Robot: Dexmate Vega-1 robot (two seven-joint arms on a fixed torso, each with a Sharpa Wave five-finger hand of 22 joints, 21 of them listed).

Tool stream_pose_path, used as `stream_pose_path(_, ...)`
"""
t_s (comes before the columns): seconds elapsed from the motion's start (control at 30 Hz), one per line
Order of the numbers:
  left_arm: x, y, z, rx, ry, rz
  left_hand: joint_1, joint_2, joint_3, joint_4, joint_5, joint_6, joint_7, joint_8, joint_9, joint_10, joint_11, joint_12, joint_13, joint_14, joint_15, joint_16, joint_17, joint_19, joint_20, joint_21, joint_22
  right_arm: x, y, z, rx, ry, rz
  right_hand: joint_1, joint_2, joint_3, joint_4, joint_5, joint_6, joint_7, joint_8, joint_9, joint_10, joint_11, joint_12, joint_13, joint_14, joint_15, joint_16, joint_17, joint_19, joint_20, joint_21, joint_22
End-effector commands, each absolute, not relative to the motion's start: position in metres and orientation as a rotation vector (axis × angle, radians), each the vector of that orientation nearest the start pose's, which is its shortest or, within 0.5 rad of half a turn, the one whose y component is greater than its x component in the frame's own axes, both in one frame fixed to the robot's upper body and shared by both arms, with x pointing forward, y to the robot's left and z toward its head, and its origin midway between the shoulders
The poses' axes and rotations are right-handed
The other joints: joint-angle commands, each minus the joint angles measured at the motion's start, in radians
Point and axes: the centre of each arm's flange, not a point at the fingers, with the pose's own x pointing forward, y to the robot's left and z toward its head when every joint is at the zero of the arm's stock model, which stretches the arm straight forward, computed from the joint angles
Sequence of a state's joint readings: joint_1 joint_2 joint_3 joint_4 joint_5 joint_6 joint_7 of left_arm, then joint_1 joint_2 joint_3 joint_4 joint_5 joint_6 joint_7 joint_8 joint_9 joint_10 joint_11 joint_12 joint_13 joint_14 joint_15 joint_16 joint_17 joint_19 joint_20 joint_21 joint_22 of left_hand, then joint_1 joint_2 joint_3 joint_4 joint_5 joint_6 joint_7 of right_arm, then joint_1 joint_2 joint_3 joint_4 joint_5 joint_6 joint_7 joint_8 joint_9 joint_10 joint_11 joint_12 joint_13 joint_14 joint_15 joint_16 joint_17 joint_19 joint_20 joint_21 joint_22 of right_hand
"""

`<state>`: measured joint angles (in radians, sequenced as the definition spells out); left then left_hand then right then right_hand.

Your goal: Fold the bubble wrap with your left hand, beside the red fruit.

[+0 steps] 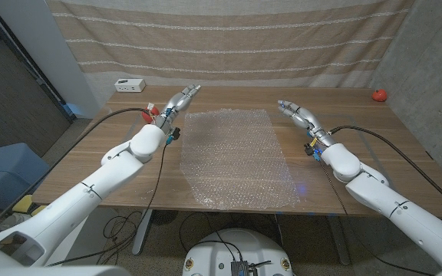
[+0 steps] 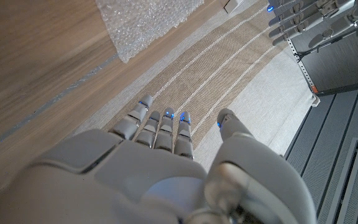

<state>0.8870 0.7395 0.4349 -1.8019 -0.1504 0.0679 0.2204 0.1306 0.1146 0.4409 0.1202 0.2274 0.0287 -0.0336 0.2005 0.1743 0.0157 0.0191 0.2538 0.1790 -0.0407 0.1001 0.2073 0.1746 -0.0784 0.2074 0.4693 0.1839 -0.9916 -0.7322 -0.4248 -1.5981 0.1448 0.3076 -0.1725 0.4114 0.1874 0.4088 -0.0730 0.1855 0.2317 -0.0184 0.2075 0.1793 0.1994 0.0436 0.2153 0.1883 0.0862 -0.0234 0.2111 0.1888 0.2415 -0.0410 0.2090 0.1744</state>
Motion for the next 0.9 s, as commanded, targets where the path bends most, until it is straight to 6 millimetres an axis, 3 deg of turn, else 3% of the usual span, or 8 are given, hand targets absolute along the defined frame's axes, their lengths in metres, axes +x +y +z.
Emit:
stream_pose_path(0.03,0.584,0.245,0.042,0.664,-0.634,-0.089,0.008,0.005,0.010,-0.001,-0.002,0.009,0.001,0.008,0.004,0.015,0.008,0.006,0.006,0.009,0.001,-0.003,0.003,0.007,0.004,-0.004,0.005,0.556,-0.256,-0.044,-0.688,-0.779,0.115,0.013,0.008,0.017,0.002,0.006,0.026,0.001,0.007,0.005,0.028,0.005,0.008,0.006,0.025,-0.007,0.013,0.005,0.016,0.004,0.008,0.004)
stream_pose_path(0.17,0.585,0.246,0.045,0.684,-0.623,-0.093,0.010,0.007,0.013,-0.002,-0.003,0.012,0.002,0.007,0.004,0.020,0.007,0.006,0.006,0.015,0.002,-0.002,0.003,0.011,0.004,-0.004,0.005,0.549,-0.253,-0.048,-0.708,-0.784,0.113,0.020,0.010,0.025,0.003,0.007,0.038,-0.002,0.008,0.005,0.040,0.003,0.010,0.006,0.034,-0.010,0.015,0.006,0.024,0.001,0.010,0.004)
stream_pose_path(0.27,0.585,0.248,0.046,0.697,-0.618,-0.093,0.012,0.009,0.015,-0.003,-0.003,0.013,0.002,0.006,0.004,0.022,0.009,0.005,0.006,0.016,0.003,-0.003,0.003,0.013,0.003,-0.004,0.005,0.544,-0.248,-0.051,-0.751,-0.784,0.105,0.037,0.028,0.055,0.018,0.013,0.050,-0.014,0.006,0.006,0.048,-0.011,0.009,0.007,0.036,-0.022,0.017,0.011,0.024,-0.012,0.009,0.005)
stream_pose_path(0.37,0.585,0.250,0.047,0.707,-0.613,-0.088,0.015,0.011,0.017,-0.004,-0.003,0.016,0.003,0.006,0.004,0.025,0.007,0.005,0.006,0.018,0.001,-0.003,0.003,0.016,0.003,-0.004,0.005,0.538,-0.245,-0.054,-0.779,-0.788,0.105,0.045,0.029,0.069,0.026,0.015,0.056,-0.020,0.006,0.007,0.051,-0.019,0.008,0.007,0.040,-0.027,0.018,0.014,0.028,-0.017,0.010,0.005)
stream_pose_path(0.63,0.586,0.259,0.051,0.755,-0.592,-0.068,0.031,0.019,0.028,-0.014,-0.005,0.030,0.005,0.006,0.004,0.042,0.006,0.005,0.006,0.031,-0.002,-0.003,0.001,0.026,0.002,-0.004,0.004,0.520,-0.233,-0.066,-0.865,-0.815,0.105,0.056,0.026,0.085,0.034,0.017,0.066,-0.022,0.006,0.007,0.058,-0.020,0.008,0.007,0.047,-0.033,0.022,0.016,0.034,-0.019,0.012,0.006)
stream_pose_path(0.9,0.589,0.265,0.052,0.798,-0.566,-0.073,0.070,0.033,0.054,-0.040,-0.010,0.051,0.012,0.006,0.004,0.061,0.006,0.001,0.006,0.057,-0.007,-0.004,-0.001,0.043,0.003,-0.006,0.004,0.507,-0.225,-0.074,-0.938,-0.815,0.105,0.072,0.018,0.101,0.035,0.017,0.082,-0.024,0.006,0.008,0.075,-0.025,0.011,0.008,0.062,-0.035,0.026,0.016,0.048,-0.021,0.016,0.005)
